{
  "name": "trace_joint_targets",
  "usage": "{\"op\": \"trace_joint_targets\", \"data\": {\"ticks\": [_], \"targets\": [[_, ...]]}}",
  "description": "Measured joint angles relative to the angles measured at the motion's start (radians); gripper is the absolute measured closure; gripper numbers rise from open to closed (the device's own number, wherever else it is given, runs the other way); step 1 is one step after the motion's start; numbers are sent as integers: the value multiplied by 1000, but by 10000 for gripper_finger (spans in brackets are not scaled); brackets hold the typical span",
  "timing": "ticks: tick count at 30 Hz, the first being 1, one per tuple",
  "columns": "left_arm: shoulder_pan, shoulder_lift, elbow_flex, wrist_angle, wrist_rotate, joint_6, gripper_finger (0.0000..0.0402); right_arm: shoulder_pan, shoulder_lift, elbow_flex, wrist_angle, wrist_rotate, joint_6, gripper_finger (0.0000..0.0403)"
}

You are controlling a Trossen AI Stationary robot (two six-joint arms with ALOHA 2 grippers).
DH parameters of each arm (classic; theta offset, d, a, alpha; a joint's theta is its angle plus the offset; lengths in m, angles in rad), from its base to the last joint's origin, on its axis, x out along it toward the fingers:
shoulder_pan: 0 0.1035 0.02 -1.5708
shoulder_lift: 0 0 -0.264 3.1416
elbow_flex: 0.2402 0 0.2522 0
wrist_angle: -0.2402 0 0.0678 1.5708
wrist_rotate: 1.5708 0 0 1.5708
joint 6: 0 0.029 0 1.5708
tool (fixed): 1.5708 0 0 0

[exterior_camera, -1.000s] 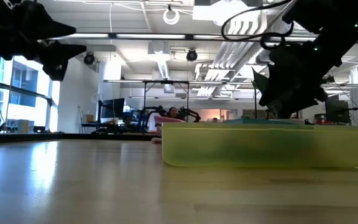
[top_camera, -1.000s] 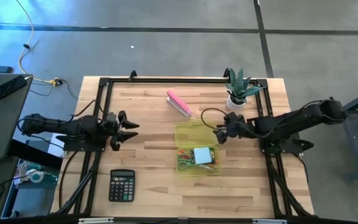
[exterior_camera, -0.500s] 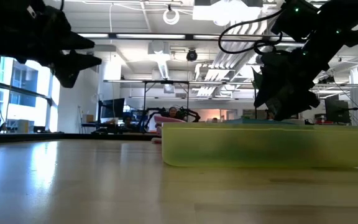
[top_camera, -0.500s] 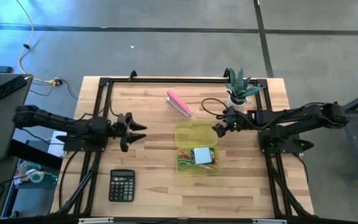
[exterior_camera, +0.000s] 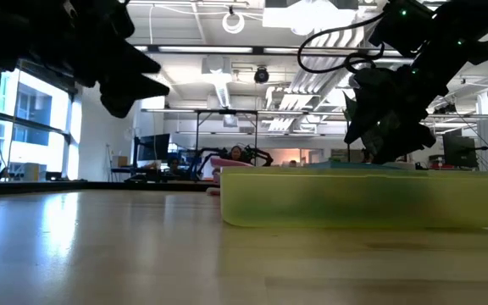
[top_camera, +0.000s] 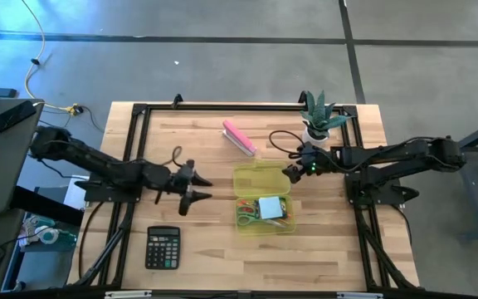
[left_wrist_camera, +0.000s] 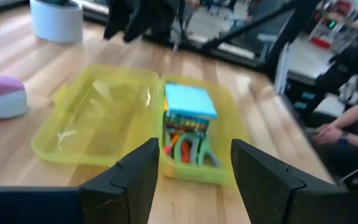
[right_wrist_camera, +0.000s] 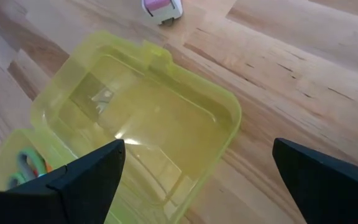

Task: Pack school essentials
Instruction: Close the yellow supply box

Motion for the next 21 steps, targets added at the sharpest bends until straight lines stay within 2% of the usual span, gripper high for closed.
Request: {"op": "trace_joint_targets", "data": {"ticks": [9, 14, 16, 21], "targets": [[-19, 208, 55, -1, -53, -20, 213, 0, 0, 0, 0, -16, 0, 4], [16, 308, 82, -2, -147, -33, 213, 0, 0, 0, 0, -17, 43, 4], [43, 345, 101, -3, -147, -56, 213, 0, 0, 0, 0, -17, 63, 4], [103, 442, 158, -3, -74, -72, 213, 1, 7, 0, -4, -19, 78, 4]]}}
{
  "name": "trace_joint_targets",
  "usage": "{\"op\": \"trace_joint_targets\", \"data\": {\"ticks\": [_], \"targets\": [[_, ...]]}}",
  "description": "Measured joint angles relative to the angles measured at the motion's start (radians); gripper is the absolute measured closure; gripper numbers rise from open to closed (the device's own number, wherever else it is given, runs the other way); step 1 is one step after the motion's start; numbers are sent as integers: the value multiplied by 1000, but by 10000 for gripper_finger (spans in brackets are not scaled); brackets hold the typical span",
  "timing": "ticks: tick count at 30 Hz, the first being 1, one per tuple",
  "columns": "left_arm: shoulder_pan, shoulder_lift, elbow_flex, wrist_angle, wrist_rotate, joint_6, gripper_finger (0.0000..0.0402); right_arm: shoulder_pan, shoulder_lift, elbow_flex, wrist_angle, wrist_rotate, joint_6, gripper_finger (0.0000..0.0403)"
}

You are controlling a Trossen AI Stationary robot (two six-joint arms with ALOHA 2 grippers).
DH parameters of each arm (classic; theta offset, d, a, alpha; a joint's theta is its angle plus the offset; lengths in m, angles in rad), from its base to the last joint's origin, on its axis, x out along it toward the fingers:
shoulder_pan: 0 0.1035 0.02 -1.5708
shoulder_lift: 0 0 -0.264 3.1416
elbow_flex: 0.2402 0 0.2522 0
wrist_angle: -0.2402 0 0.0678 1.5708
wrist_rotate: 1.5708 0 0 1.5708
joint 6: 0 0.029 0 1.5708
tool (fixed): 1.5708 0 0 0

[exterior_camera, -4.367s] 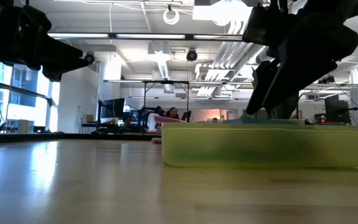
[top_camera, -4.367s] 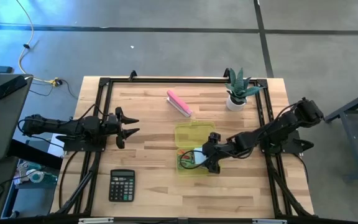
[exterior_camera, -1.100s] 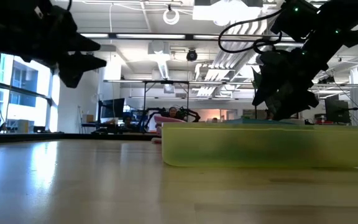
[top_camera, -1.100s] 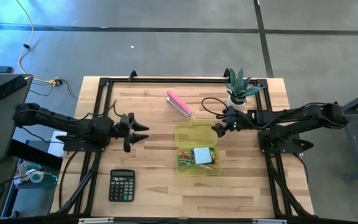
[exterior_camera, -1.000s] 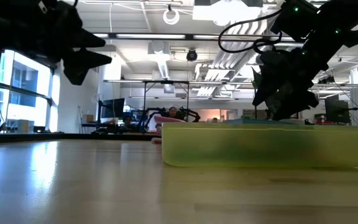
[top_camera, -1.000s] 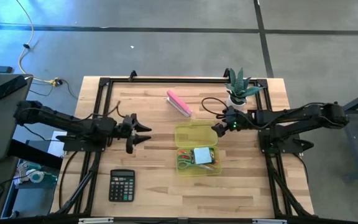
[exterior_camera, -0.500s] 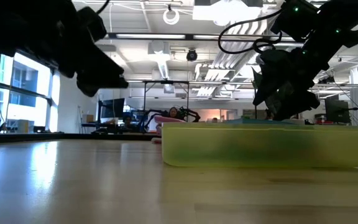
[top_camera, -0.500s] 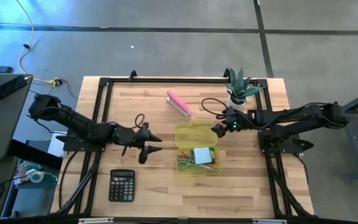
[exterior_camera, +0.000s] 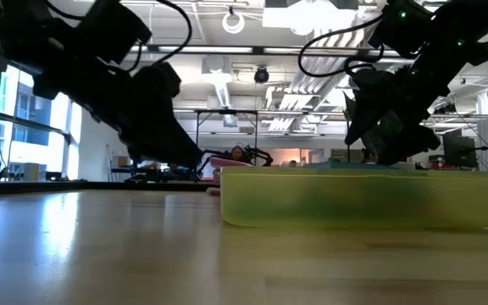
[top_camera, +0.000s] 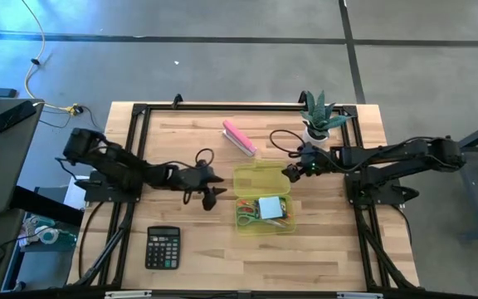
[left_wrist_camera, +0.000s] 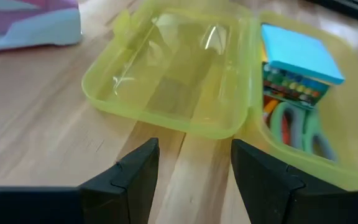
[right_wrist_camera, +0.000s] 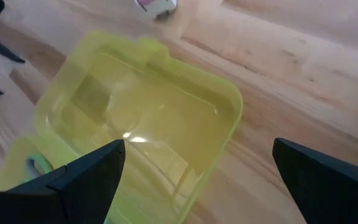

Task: Pack school essentials
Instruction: Close the yellow supply box

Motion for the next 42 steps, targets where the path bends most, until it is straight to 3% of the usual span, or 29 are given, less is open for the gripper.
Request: {"op": "trace_joint_targets", "data": {"ticks": [6, 18, 27, 35, 42], "targets": [[57, 58, 45, -96, 11, 0, 213, 43, 6, 0, -9, -58, 4, 4], [155, 68, 52, -147, 20, 1, 213, 169, 5, 0, -14, -37, 54, 4], [277, 68, 52, -148, 38, 79, 213, 304, 5, 0, -44, 22, 168, 4], [386, 68, 52, -140, 161, 72, 214, 463, 5, 0, -42, 143, 261, 5], [417, 68, 52, -128, 187, 72, 253, 621, 5, 0, 40, 260, 296, 50]]}}
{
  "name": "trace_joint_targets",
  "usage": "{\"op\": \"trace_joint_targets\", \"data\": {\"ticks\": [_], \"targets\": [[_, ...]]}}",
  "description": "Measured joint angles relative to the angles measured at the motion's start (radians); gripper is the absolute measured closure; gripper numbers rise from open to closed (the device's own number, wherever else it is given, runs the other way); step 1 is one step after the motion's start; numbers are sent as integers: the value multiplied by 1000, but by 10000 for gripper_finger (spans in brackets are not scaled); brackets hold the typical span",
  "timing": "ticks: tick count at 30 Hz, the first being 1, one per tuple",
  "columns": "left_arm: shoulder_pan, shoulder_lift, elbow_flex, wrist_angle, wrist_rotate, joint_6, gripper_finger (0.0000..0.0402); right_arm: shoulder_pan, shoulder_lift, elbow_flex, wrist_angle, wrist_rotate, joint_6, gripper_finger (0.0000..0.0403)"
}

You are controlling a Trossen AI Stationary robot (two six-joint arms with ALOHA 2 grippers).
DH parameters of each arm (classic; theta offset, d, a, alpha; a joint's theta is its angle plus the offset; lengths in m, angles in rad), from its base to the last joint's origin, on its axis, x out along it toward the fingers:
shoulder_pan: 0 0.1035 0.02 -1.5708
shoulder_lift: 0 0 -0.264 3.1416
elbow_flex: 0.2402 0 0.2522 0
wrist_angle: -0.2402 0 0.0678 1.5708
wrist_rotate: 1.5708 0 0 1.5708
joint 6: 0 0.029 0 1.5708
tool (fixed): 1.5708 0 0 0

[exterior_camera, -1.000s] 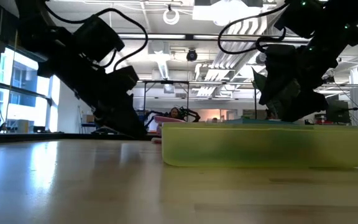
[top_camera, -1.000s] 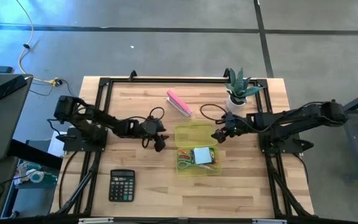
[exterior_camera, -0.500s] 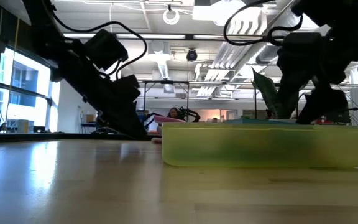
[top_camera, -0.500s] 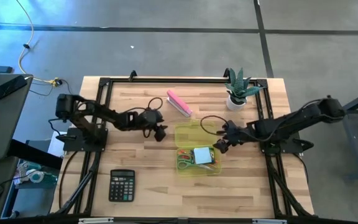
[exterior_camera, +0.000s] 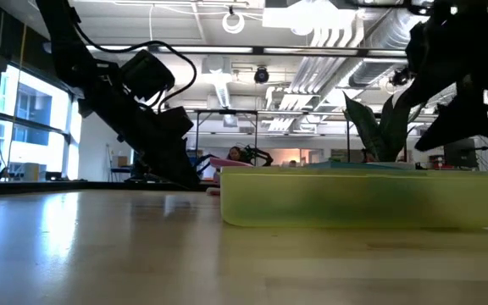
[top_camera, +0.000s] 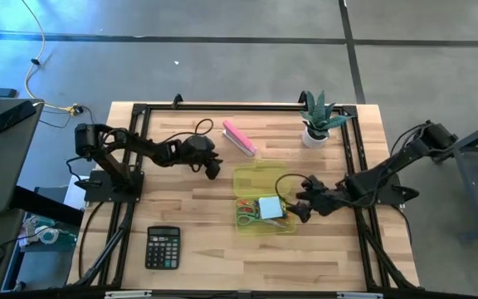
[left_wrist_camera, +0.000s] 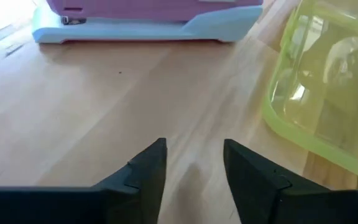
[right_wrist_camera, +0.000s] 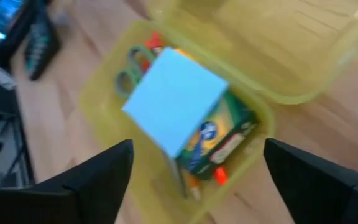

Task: Pack school essentials
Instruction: Close the yellow supply box

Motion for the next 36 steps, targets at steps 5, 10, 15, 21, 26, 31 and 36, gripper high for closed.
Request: {"op": "trace_joint_targets", "data": {"ticks": [5, 10, 15, 21, 26, 31, 36], "targets": [[7, 0, 0, 22, 1, 14, 305, 92, 2, 0, 45, 70, 25, 109], [16, -1, 0, 48, 4, 33, 368, 143, 46, 0, 51, 94, 92, 158], [17, -1, 6, 59, 29, 33, 395, 144, 121, 0, 45, 94, 199, 182], [17, -1, 34, 57, 52, 33, 400, 129, 201, 0, 49, 62, 257, 187], [17, -1, 72, -3, 50, 34, 401, 124, 239, 0, 55, 25, 280, 188], [22, 32, 111, -70, 61, 34, 401, 119, 260, 0, 66, 14, 283, 190], [45, 145, 182, -157, 134, 47, 401, 95, 276, 0, 70, -9, 283, 218]]}}
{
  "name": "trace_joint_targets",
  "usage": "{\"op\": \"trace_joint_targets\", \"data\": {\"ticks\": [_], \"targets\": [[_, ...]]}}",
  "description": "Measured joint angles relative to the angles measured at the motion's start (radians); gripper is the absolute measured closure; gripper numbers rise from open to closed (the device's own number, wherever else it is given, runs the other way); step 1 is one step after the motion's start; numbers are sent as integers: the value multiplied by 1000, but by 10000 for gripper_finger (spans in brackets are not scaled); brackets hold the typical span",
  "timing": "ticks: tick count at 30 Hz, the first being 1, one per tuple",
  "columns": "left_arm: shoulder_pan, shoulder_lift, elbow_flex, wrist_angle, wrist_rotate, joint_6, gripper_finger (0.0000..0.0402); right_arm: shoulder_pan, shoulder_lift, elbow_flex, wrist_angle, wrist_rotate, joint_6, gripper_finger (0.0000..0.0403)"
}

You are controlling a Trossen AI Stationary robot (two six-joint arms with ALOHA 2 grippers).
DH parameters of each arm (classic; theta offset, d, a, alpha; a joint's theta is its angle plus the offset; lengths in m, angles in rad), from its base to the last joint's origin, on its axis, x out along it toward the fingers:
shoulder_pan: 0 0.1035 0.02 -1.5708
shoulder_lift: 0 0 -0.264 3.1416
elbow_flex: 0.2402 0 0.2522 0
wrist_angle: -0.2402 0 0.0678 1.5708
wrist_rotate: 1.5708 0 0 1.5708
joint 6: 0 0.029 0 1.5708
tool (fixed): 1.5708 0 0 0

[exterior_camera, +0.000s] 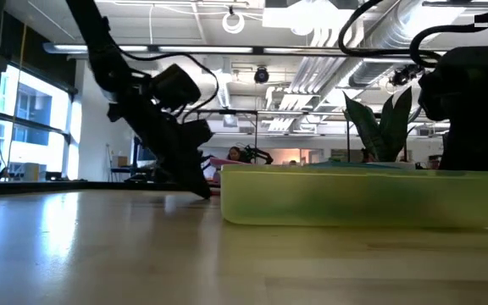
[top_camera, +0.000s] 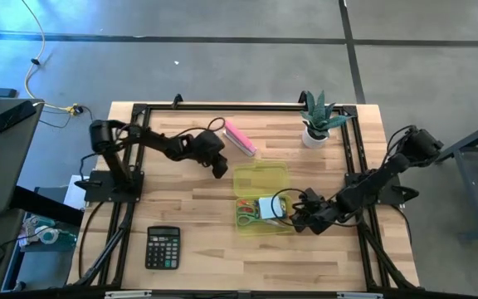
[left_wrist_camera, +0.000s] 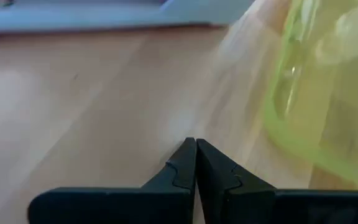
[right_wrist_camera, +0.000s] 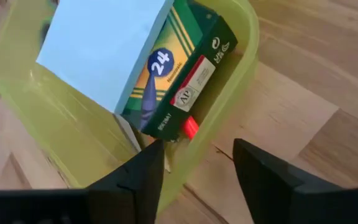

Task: Pack school essentials
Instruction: Close the yellow supply box

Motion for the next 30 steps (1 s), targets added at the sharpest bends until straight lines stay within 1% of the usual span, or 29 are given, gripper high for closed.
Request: {"op": "trace_joint_targets", "data": {"ticks": [5, 8, 13, 18, 22, 25, 30], "targets": [[23, 83, 76, -13, 50, 13, 401, -12, 0, 1, 6, -9, -2, 266], [21, 86, 98, -42, 56, 6, 401, -12, 0, 1, 11, -9, -3, 289], [5, 88, 105, -45, 107, -27, 401, -13, 0, 1, 17, -5, -3, 318], [-14, 89, 105, -42, 114, -41, 401, -13, 0, 1, 20, 1, -3, 336], [-27, 92, 103, -29, 191, -52, 401, -13, 0, 1, 20, 22, -4, 345], [-32, 93, 102, -28, 244, -88, 401, -13, 0, 1, 20, 27, -4, 351], [-47, 93, 102, -27, 289, -107, 401, -13, 0, 1, 20, 36, -4, 362]]}}
